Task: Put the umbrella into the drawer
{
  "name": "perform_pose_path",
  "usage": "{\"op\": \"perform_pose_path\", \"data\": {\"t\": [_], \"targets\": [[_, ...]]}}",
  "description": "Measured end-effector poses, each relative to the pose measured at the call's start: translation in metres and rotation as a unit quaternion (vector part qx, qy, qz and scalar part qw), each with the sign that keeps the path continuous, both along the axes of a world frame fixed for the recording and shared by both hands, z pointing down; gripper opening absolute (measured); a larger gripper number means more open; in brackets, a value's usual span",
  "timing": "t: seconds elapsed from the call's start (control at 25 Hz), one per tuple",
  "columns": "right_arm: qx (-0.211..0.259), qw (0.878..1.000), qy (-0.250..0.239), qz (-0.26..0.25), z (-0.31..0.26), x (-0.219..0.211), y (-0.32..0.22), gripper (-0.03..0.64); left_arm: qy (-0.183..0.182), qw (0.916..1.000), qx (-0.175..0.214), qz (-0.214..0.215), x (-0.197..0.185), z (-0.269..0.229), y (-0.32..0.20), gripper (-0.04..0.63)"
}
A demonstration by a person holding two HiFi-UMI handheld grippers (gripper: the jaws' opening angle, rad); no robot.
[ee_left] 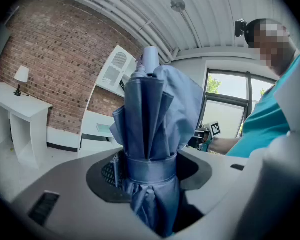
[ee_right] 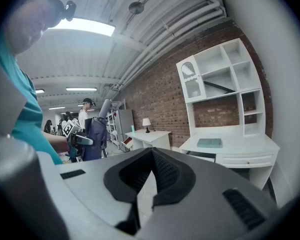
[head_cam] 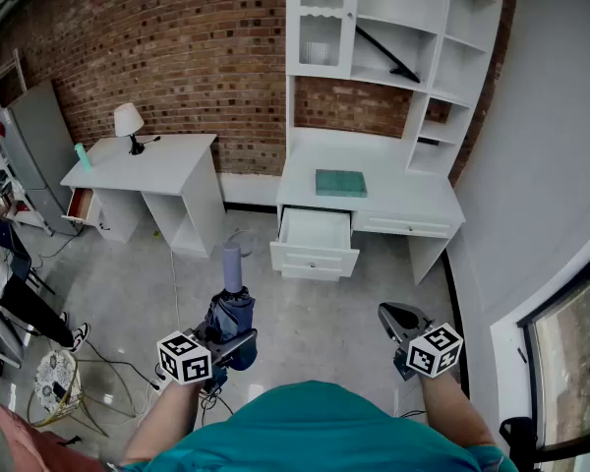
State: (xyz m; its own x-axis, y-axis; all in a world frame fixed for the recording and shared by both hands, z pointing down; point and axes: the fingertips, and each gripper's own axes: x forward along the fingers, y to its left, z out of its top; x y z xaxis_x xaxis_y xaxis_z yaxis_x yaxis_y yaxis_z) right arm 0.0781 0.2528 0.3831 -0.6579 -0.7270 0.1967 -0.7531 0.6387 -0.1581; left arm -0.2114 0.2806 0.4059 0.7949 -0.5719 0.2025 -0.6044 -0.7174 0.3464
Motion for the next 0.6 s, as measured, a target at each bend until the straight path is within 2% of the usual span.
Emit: {"op": "perform_pose_path", "data": {"t": [0.6], "targets": [[0.017,1.000,-0.009,-0.016,-0.008,0.013,0.000,0.021,-0.005,1.0000,0.006,-0.002,0.022,-0.003,0.002,0.242]]}}
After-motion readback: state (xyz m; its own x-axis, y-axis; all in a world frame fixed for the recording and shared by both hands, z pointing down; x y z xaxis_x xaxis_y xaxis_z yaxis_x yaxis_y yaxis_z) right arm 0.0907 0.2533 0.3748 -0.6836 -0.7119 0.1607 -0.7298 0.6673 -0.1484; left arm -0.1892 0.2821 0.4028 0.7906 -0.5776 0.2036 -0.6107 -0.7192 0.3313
